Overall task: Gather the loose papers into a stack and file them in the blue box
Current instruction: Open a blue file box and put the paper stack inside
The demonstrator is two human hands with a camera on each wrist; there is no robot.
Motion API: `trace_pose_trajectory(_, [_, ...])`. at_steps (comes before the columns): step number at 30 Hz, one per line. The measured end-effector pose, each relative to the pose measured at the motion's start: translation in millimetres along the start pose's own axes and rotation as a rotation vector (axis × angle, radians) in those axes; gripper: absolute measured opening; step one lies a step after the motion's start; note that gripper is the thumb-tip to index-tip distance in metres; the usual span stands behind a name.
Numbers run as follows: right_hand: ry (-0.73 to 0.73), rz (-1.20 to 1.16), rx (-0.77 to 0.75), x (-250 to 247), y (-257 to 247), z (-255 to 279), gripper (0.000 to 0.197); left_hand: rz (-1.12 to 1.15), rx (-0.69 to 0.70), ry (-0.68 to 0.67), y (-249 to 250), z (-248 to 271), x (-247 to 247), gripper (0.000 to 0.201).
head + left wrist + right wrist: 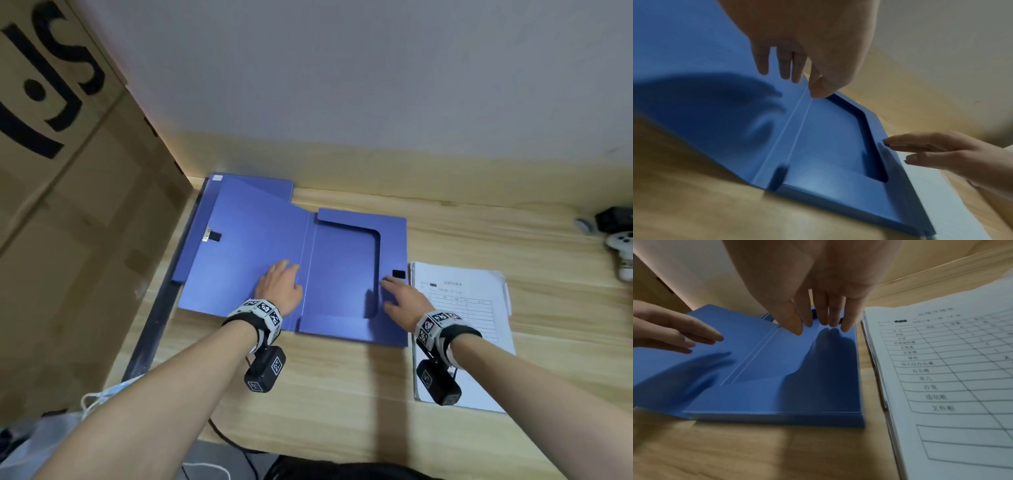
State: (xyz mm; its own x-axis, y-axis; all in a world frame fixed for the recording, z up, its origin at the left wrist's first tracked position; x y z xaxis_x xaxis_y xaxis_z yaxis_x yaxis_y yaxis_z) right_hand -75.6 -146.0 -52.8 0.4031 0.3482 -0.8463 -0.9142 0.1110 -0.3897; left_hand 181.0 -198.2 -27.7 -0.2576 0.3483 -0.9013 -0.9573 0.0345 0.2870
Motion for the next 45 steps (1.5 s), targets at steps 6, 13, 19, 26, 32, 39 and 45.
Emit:
trace_pose_trajectory(6, [0.206, -0.152, 0.040, -37, 47, 14, 0.049, 0.266, 0.050, -0.080, 80, -4, 13, 0.043])
trace_pose_trajectory(13, [0.262, -0.146, 0.262, -59, 158, 53, 0.056, 0.658, 0.018, -0.255, 182, 15, 74, 0.034])
trace_pose_trajectory(19, [0.304, -0.098, 0.422, -65, 232, 82, 0.040, 0.728, -0.028, -0.315, 232, 20, 120, 0.055])
trace_pose_trajectory(26, [0.179, -0.221, 0.585, -42, 274, 90, 0.037, 0.391, 0.002, -0.294, 262, 26, 157, 0.044])
trace_pose_trajectory(32, [0.222, -0.476, 0.645, -30, 273, 87, 0.034, 0.276, -0.035, -0.251, 267, 26, 169, 0.046])
trace_pose_trajectory(39, [0.218, -0.651, 0.645, -27, 276, 85, 0.034, 0.362, -0.067, -0.191, 260, 20, 160, 0.048])
trace_pose_trajectory(45, [0.264, -0.703, 0.631, -51, 279, 94, 0.028, 0.519, -0.152, -0.142, 255, 14, 156, 0.048])
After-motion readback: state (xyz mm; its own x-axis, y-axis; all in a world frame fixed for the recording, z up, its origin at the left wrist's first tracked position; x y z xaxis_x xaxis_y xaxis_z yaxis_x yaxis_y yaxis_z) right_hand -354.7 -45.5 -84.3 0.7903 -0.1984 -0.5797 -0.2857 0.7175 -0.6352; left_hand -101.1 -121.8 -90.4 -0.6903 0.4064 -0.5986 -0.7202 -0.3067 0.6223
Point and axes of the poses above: each hand's wrist, its own z-axis away from the middle knuckle, its own x-axis out of the palm, y = z × x, the point moved 9 cm from there along -z, towards the middle knuckle, and after that the axes turned 7 degrees about y, right-handed, at the moved point
